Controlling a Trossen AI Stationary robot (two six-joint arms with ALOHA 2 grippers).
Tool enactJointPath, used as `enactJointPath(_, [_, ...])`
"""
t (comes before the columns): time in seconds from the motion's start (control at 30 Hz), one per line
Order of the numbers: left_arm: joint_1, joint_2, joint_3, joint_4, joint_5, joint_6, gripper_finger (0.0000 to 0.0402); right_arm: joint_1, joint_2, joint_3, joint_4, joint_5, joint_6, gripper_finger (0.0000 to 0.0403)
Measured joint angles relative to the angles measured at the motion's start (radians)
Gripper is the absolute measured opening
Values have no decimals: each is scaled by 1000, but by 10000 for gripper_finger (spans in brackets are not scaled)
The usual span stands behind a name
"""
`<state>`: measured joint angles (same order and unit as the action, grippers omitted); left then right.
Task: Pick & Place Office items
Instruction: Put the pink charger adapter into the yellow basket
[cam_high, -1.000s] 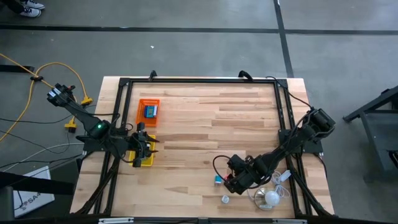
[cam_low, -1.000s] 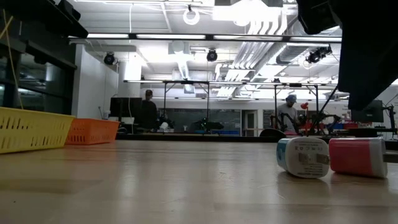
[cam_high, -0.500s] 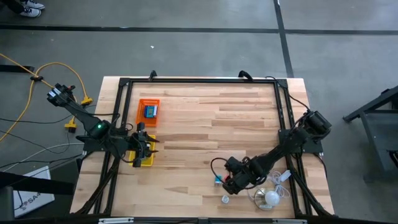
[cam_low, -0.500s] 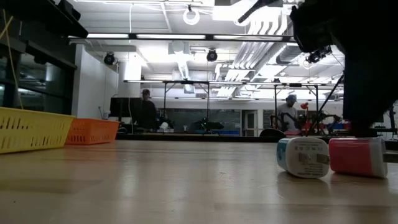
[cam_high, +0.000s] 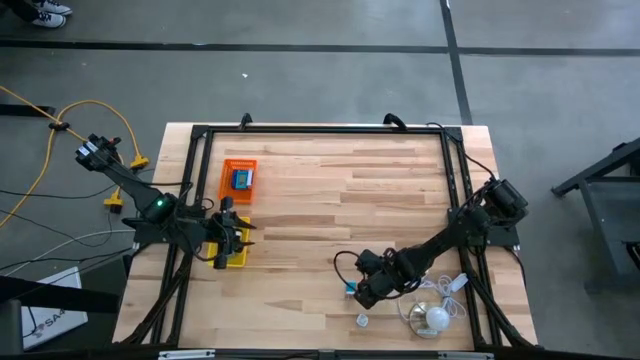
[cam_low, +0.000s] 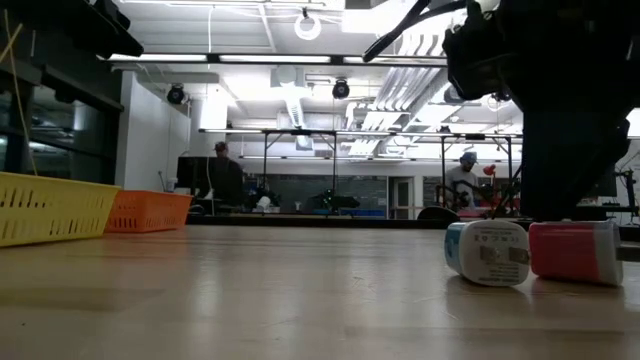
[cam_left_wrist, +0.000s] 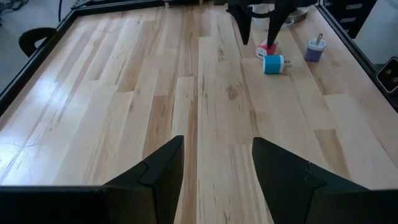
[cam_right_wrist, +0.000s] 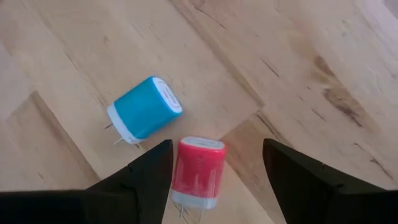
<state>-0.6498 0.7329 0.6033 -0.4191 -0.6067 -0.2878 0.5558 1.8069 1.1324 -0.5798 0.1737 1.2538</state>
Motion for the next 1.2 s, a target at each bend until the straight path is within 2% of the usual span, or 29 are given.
enactJointPath(0.37, [0, 0, 0, 2, 0, 0, 183, 1, 0, 0, 1, -17, -6, 235])
enactJointPath(0.57, [0, 0, 0, 3, 0, 0, 183, 1, 49, -1, 44, -53, -28, 235])
enactJointPath(1.07, [0, 0, 0, 9, 0, 0, 183, 1, 65, 0, 61, -42, -39, 234])
enactJointPath(1.2, [0, 0, 0, 9, 0, 0, 183, 1, 65, 0, 61, -42, -47, 217])
